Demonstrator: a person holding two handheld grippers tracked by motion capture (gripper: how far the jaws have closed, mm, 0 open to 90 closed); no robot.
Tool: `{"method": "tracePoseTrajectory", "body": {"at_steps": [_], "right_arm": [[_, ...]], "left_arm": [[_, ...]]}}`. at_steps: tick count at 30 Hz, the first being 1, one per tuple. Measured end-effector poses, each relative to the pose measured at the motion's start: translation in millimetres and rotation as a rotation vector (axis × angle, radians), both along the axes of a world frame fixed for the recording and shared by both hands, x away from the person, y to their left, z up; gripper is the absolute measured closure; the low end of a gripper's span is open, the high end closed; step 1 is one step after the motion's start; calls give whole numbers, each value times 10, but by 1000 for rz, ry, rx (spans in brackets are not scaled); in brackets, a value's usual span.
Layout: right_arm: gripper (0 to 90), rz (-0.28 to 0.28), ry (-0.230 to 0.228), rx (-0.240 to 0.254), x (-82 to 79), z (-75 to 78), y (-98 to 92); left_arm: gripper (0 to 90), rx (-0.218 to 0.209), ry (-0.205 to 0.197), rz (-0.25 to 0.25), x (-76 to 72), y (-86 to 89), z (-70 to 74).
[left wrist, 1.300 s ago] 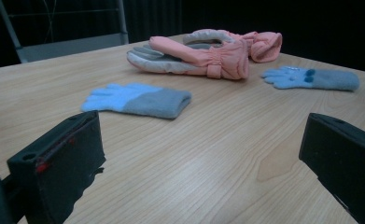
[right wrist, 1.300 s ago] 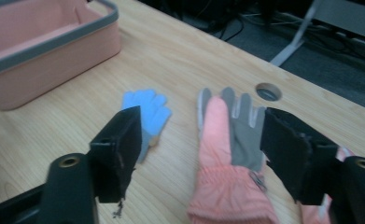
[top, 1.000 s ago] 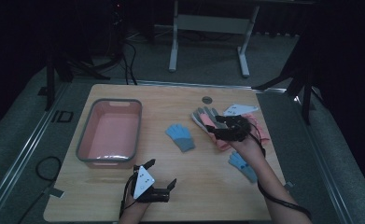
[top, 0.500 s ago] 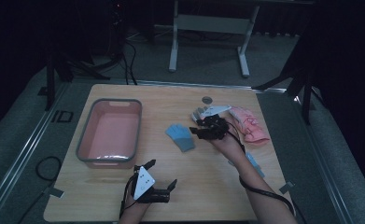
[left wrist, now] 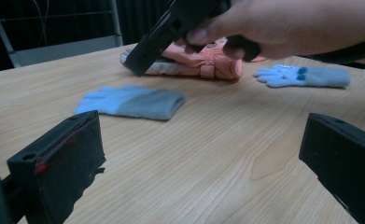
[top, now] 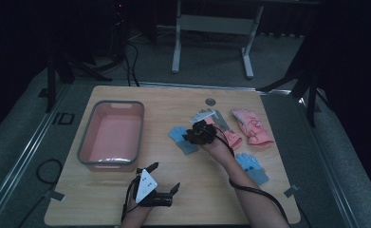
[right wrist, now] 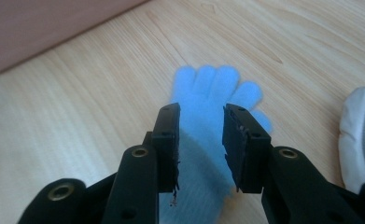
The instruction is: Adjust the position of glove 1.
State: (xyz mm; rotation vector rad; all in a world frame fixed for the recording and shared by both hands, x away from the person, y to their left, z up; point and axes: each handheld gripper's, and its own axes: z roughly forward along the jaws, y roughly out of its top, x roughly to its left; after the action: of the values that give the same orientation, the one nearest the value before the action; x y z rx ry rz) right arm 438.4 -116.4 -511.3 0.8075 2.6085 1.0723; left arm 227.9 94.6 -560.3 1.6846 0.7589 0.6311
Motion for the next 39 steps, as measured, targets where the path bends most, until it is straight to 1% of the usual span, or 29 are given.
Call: {"method": "tracePoseTrajectory", "body": {"at_steps": [1, 3, 7, 8, 10, 11, 12, 14, 15, 16, 18, 19, 20, 23, 24, 25, 26, 28, 30, 31, 32, 33, 35, 36, 38, 39], "right_arm": [[672, 1, 7, -4, 33, -51, 35], [672, 4, -2, -15, 62, -101, 66], [672, -6, 8, -36, 121, -193, 117], [671, -10, 16, -33, 141, -223, 122], [671, -21, 36, -49, 171, -294, 127], [673, -20, 46, -34, 181, -329, 118], [688, -33, 55, -12, 182, -345, 102], [769, -33, 56, 14, 169, -369, 83], [794, -33, 61, 28, 156, -380, 80], [813, -31, 55, 36, 142, -391, 82], [813, -36, 53, 41, 136, -395, 83], [850, -66, 60, 50, 119, -398, 93], [863, -80, 61, 50, 110, -390, 97], [883, -146, 56, 37, 47, -288, 97], [885, -172, 60, 53, 16, -232, 73], [886, -200, 79, 101, -19, -169, 37], [886, -213, 84, 125, -59, -101, 11], [888, -245, 45, 125, -177, 49, -22], [888, -275, 41, 154, -301, 184, -63], [889, -295, 16, 155, -373, 246, -77], [889, -313, 12, 161, -442, 299, -93], [889, -332, 12, 171, -509, 337, -109], [889, -376, -6, 174, -657, 383, -137], [888, -395, -7, 186, -727, 390, -160], [888, -424, -3, 184, -853, 375, -191], [889, -432, 8, 187, -909, 355, -209]], "left_arm": [[1, 0, 0, 0, 0, 0, 0], [0, -1, 0, 0, 0, 0, 0], [0, -3, -2, 0, -1, 2, -1], [0, -4, -1, 0, 0, 2, -1], [1, -3, 0, 1, 0, 2, -1], [1, -2, 0, 1, 1, 1, 0], [0, -1, 1, 1, 1, 0, 0], [1, 0, 1, 2, 1, -1, 0], [1, -1, 2, 2, 2, -1, 0], [0, -2, 3, 2, 3, 0, 0], [0, -2, 3, 2, 3, 0, 0], [1, -6, 6, 4, 6, 3, 0], [0, -8, 4, 4, 5, 5, -1], [1, -13, 5, 6, 5, 8, -1], [1, -14, 7, 6, 7, 10, -1], [0, -14, 7, 7, 8, 11, -1], [1, -17, 6, 8, 8, 12, -2], [0, -17, 6, 10, 7, 11, -2], [0, -16, 4, 13, 6, 10, -2], [1, -16, 3, 16, 5, 9, -2], [1, -13, 3, 17, 5, 11, -1], [1, -14, 3, 18, 4, 10, -2], [1, -19, 2, 19, 2, 9, -3], [0, -21, 2, 19, 2, 10, -3], [1, -21, 2, 20, 3, 10, -3], [0, -19, 1, 20, 4, 9, -3]]}}
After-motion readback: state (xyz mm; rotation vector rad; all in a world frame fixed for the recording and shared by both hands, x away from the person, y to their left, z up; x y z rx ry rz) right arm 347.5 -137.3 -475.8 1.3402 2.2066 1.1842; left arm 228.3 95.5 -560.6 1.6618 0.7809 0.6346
